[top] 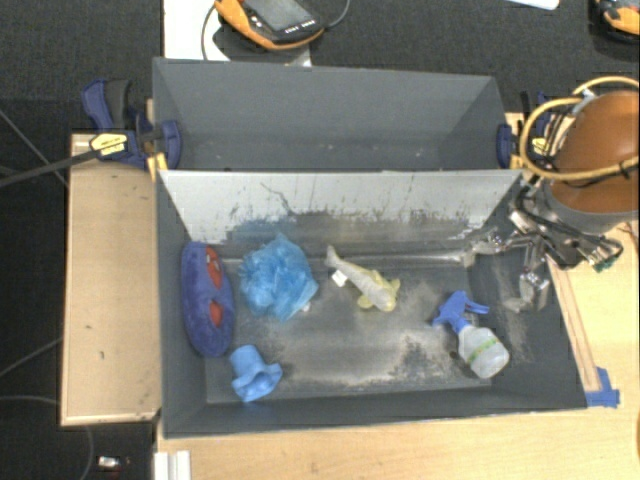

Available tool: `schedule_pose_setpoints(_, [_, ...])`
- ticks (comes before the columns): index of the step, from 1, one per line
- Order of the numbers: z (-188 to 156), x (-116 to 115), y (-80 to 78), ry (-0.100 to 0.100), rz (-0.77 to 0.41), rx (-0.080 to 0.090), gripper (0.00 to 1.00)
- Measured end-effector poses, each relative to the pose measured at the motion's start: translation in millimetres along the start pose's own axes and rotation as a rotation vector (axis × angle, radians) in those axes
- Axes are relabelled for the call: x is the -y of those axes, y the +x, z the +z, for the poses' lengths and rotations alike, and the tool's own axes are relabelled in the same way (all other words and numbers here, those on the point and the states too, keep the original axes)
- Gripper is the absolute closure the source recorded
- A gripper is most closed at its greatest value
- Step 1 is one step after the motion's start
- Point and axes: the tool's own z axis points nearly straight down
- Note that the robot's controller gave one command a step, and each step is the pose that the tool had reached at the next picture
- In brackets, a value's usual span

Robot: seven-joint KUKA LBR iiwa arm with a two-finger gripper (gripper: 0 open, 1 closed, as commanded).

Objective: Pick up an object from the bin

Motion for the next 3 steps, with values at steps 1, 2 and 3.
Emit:
schedule_pose_setpoints(1, [26.1,-6.7,15.5,-0.004,-0.106,-0.003,0.0])
schedule_pose_setpoints(2, [95.0,-16.6,20.8,-0.006,-0.164,0.014,0.0])
schedule_pose_setpoints(3, [94.5,-13.4,22.7,0.001,-0.303,0.013,1.0])
